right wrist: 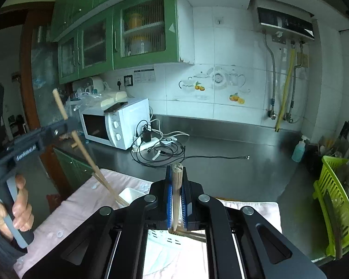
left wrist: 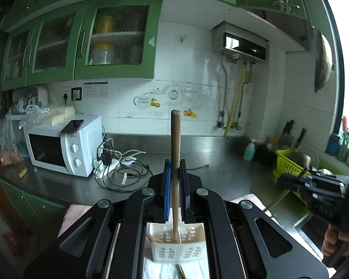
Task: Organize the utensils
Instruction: 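Drop both chopsticks into the caddy by opening both tools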
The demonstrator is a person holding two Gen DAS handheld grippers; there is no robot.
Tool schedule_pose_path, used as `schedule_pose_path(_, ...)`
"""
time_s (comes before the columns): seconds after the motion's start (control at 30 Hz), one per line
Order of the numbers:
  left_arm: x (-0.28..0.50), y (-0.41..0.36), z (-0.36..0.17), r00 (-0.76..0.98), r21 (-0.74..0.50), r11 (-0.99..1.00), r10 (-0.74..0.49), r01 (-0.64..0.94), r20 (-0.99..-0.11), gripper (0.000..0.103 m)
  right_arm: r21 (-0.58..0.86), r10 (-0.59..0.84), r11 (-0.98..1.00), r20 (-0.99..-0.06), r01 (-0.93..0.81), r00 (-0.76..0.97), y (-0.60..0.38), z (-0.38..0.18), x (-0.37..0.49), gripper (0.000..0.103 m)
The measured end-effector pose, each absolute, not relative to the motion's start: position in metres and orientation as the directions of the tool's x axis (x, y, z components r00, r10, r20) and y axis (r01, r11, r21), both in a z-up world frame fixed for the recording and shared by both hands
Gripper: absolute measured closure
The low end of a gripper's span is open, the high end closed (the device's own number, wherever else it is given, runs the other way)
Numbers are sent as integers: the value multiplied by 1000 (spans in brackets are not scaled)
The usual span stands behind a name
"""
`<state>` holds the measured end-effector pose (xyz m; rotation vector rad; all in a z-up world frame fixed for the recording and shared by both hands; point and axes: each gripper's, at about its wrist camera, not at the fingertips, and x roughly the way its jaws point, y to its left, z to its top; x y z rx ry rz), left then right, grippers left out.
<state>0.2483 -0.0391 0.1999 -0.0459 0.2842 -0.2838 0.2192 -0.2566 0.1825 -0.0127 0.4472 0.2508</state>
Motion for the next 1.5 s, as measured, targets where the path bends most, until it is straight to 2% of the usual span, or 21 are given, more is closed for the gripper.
schedule_pose_path(0.13,275,-38,185,917,-114,961,-276,253,-288,98,47,241,968,-448,-247,861,-254,170,235,97)
schedule_pose_path(0.53,314,-40,118,852,-152,958,-287,245,-437,97,50,237,968,-503,-245,831,-249,132,256,96)
schedule_pose_path(0.63,310,-44,117,847,-137,957,-290,255,-446,90,54,232,970,-503,-238,832,-250,130,255,90)
schedule_pose_path(0.7,305,-44,120,853,-132,959,-285,252,-437,71,49,228,971,-500,-236,836,-251,133,252,84)
schedule_pose_path(0.73,301,-43,123,859,-127,960,-279,249,-429,67,46,223,972,-492,-231,841,-252,135,249,76)
schedule_pose_path(0.77,299,-43,125,861,-125,961,-278,248,-425,63,42,217,973,-485,-226,847,-253,137,246,74)
schedule_pose_path(0.9,279,-36,133,865,-133,960,-279,246,-416,56,46,218,974,-468,-222,857,-258,147,227,74)
schedule_pose_path(1.17,205,-6,137,875,-149,960,-276,235,-398,44,56,229,972,-447,-228,865,-261,146,161,62)
schedule_pose_path(1.2,195,-3,135,872,-148,960,-278,238,-403,42,58,234,971,-449,-234,862,-260,142,151,60)
schedule_pose_path(1.37,146,17,112,852,-158,953,-303,260,-427,41,40,242,966,-484,-255,841,-245,107,109,50)
schedule_pose_path(1.5,115,33,88,837,-186,950,-310,252,-450,38,31,264,955,-545,-296,796,-225,60,78,47)
